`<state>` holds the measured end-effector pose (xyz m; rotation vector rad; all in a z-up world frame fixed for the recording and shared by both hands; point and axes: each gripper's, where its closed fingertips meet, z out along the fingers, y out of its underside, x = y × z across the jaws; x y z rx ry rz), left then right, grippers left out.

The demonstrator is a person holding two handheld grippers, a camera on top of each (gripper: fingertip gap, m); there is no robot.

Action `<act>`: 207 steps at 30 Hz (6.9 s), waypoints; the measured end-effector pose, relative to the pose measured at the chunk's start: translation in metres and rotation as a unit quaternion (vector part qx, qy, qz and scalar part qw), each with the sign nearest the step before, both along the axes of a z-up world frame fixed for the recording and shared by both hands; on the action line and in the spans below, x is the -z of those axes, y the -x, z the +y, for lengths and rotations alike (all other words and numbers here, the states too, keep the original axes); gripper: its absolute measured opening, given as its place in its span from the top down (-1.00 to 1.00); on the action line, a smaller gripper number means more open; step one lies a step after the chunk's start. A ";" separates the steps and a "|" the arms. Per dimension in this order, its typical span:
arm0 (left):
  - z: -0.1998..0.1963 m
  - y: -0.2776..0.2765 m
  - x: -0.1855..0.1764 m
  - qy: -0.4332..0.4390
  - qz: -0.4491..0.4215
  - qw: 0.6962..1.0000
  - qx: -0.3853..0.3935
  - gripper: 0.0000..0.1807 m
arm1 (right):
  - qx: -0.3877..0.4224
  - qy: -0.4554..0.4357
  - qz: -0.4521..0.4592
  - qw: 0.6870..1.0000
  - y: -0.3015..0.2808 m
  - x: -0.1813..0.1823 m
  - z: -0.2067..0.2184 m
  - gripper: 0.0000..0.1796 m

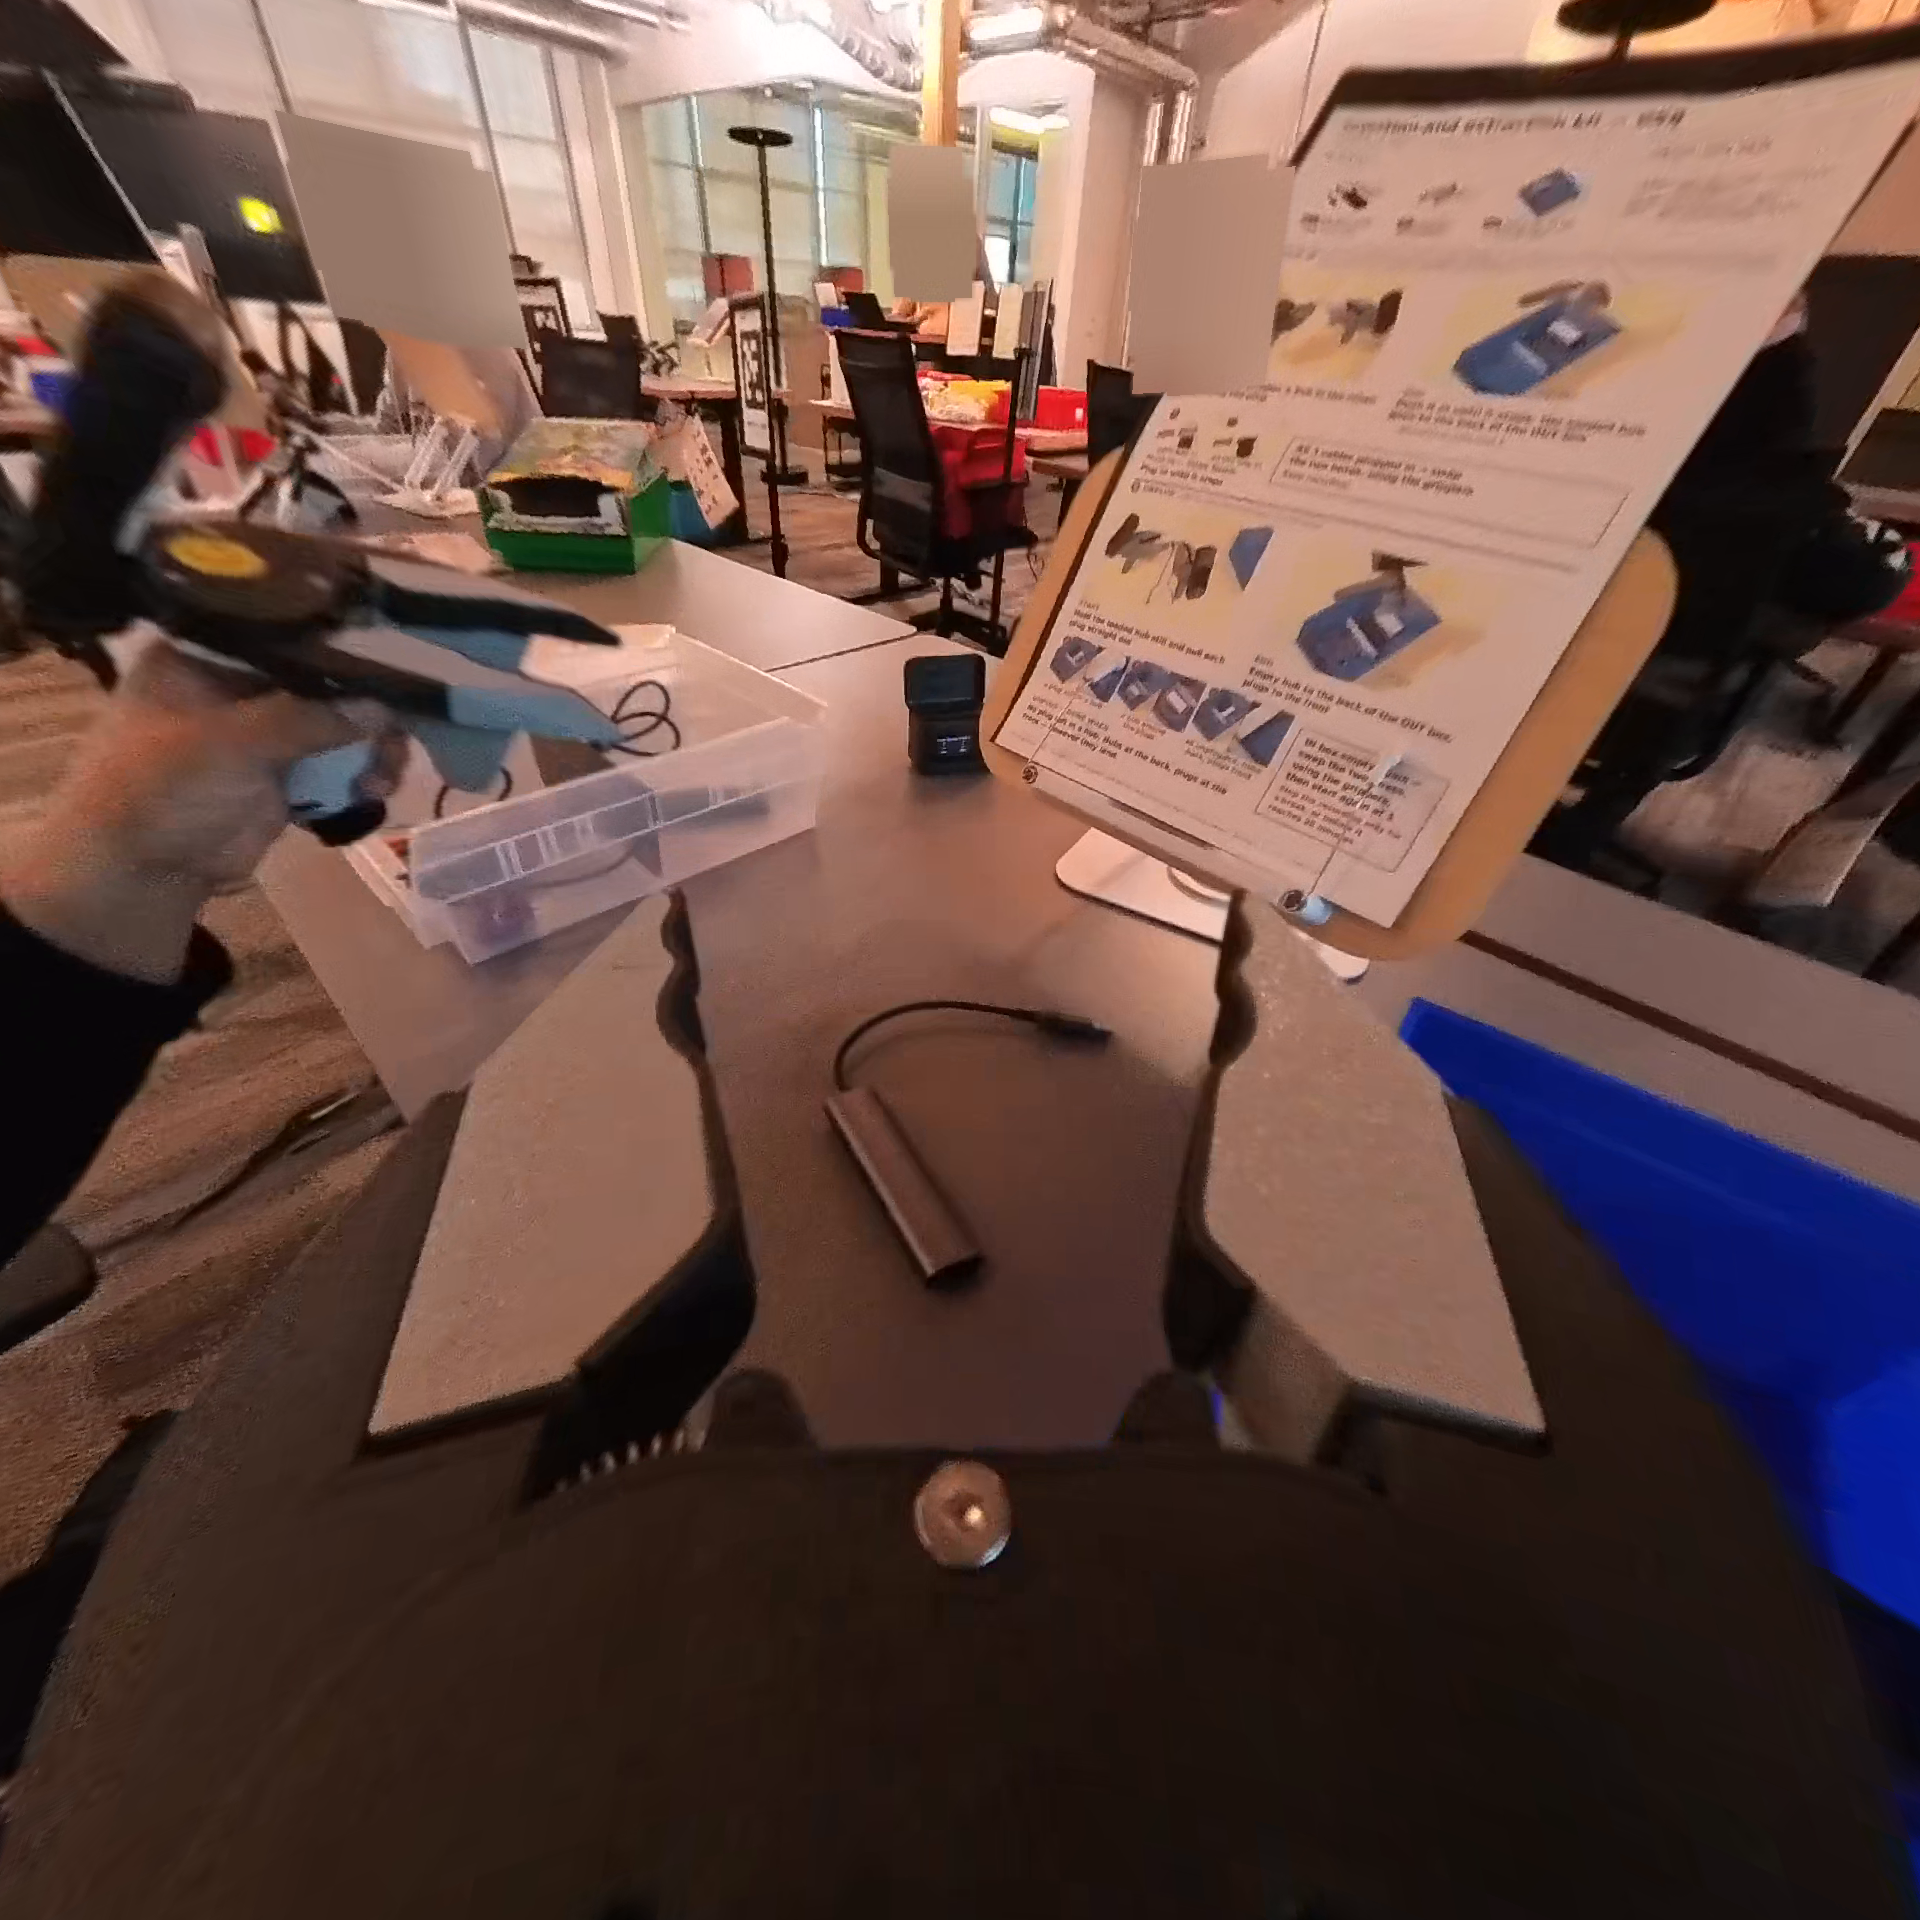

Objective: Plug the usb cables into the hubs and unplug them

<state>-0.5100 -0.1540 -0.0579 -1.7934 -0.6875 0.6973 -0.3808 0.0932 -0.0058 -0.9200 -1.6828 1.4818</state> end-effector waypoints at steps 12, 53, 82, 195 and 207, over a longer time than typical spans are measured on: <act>-0.039 0.025 0.006 0.004 0.018 0.998 -0.062 -0.17 | 0.016 -0.023 -0.032 0.999 0.030 0.038 -0.017 -0.12; -0.254 0.027 0.126 0.119 -0.191 0.941 -0.254 0.55 | -0.090 -0.034 -0.055 0.994 0.112 0.078 -0.058 -0.05; -0.229 0.055 0.079 0.086 -0.263 0.938 -0.207 0.99 | -0.145 0.015 0.084 0.986 -0.015 -0.032 -0.058 0.07; 0.073 -0.046 0.161 0.252 0.124 0.949 0.143 0.85 | 0.040 -0.327 -0.240 0.913 0.105 0.173 0.027 0.72; 0.079 -0.060 0.166 0.246 0.107 0.943 0.199 0.85 | -0.128 -0.325 -0.199 0.915 0.069 0.173 -0.044 0.61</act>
